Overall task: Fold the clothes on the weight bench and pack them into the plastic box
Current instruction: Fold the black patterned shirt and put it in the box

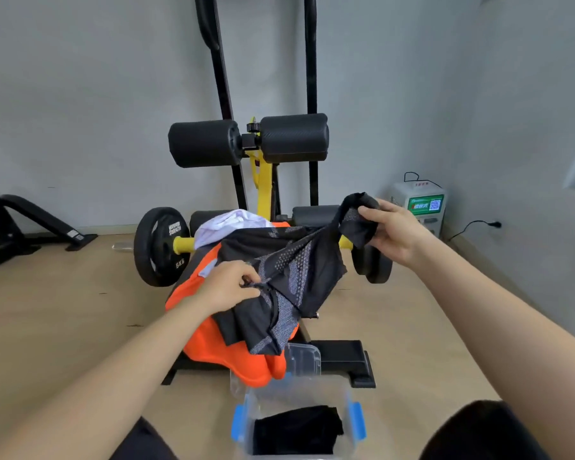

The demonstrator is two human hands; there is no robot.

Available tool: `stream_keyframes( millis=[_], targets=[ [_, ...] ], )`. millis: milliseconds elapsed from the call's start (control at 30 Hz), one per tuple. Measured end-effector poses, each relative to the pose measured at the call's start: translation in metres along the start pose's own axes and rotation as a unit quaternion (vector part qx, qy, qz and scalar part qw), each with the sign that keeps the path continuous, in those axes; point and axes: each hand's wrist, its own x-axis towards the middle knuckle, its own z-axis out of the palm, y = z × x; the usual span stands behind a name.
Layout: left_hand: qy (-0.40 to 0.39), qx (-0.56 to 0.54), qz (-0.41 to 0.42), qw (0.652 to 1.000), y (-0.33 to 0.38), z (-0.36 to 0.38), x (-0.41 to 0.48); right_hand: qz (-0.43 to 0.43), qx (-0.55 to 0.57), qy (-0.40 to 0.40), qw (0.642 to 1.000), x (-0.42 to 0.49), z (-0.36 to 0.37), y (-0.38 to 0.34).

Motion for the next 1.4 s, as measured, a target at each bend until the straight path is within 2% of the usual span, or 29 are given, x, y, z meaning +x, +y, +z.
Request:
stream_keyframes(
  millis=[100,233,367,533,667,767,833,900,933,1000,1067,1133,1233,1300,1400],
  targets=[
    [0.031,-0.025,-0.001,0.999,0.003,-0.002,0.003,-0.014,-0.028,-0.001,1.000,-0.005,-0.003,0.009],
    [0.101,-0.103,-0.019,0.989,0.012,-0.011,0.006,-0.034,-0.057,0.042,0.997,-0.010,-0.001,0.023],
    [0.152,-0.201,-0.002,0.968,0.044,-0.018,0.015,-0.044,-0.148,0.028,0.988,-0.021,0.002,0.034],
    [0.106,-0.341,0.023,0.934,0.109,-0.026,0.032,-0.088,-0.213,-0.070,0.970,-0.026,0.007,0.049],
    [0.038,-0.450,0.047,0.891,0.144,-0.023,0.040,-0.154,-0.220,-0.038,0.962,-0.029,0.011,0.046],
    [0.044,-0.427,0.048,0.902,0.132,-0.024,0.043,-0.189,-0.205,0.028,0.960,-0.029,-0.002,0.036],
    [0.075,-0.333,0.027,0.939,0.106,-0.022,0.044,-0.204,-0.201,0.066,0.956,-0.029,-0.014,0.027],
    [0.058,-0.210,-0.003,0.976,0.083,-0.013,0.041,-0.223,-0.242,0.096,0.939,-0.032,-0.024,0.017],
    [0.044,-0.184,-0.020,0.982,0.074,-0.006,0.038,-0.227,-0.282,0.103,0.927,-0.033,-0.027,0.013],
    [0.035,-0.223,-0.027,0.974,0.069,0.006,0.031,-0.213,-0.348,0.084,0.909,-0.039,-0.029,0.008],
    [0.012,-0.335,0.002,0.942,0.082,0.009,0.022,-0.177,-0.366,0.013,0.914,-0.042,-0.026,0.008],
    [-0.048,-0.415,0.045,0.907,0.103,0.009,0.014,-0.153,-0.329,-0.057,0.930,-0.044,-0.017,0.010],
    [-0.096,-0.448,0.081,0.885,0.129,0.018,0.008,-0.162,-0.266,-0.086,0.946,-0.042,-0.005,0.018],
    [-0.068,-0.435,0.081,0.894,0.138,0.031,0.010,-0.170,-0.281,-0.077,0.941,-0.042,0.002,0.024],
    [0.050,-0.361,0.041,0.930,0.132,0.052,0.014,-0.166,-0.277,-0.059,0.944,-0.042,0.008,0.027]
  ],
)
